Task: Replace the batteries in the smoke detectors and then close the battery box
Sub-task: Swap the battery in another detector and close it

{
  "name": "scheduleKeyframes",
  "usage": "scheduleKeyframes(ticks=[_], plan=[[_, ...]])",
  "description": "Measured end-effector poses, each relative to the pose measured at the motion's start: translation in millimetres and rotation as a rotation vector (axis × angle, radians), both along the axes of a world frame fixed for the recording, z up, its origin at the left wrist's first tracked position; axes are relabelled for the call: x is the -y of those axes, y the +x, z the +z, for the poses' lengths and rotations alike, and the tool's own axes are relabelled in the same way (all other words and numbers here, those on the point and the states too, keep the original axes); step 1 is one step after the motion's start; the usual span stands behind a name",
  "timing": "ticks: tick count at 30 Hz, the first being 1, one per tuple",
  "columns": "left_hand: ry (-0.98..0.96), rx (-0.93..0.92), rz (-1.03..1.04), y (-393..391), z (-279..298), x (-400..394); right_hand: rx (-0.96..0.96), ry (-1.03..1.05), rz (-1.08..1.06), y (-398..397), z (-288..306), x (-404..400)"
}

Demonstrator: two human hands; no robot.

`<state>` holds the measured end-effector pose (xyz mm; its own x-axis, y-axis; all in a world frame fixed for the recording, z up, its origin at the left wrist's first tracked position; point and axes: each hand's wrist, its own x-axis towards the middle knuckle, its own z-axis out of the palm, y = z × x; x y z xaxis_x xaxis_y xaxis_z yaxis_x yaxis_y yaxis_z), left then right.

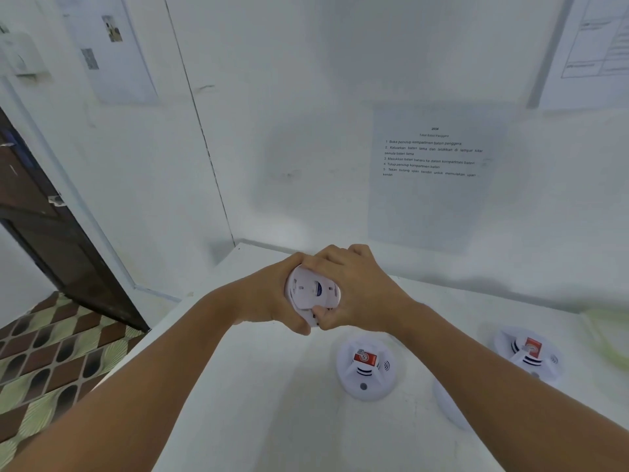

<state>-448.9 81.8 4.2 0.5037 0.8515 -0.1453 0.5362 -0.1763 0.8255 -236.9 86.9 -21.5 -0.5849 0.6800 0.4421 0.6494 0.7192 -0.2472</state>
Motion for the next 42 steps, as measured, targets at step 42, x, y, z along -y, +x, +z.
scheduleKeyframes(ticks=[42], plan=[[0.008,0.054,0.062,-5.3,-2.0,0.6,-0.129,-0.31,0.035,0.9,8.6,-1.9]])
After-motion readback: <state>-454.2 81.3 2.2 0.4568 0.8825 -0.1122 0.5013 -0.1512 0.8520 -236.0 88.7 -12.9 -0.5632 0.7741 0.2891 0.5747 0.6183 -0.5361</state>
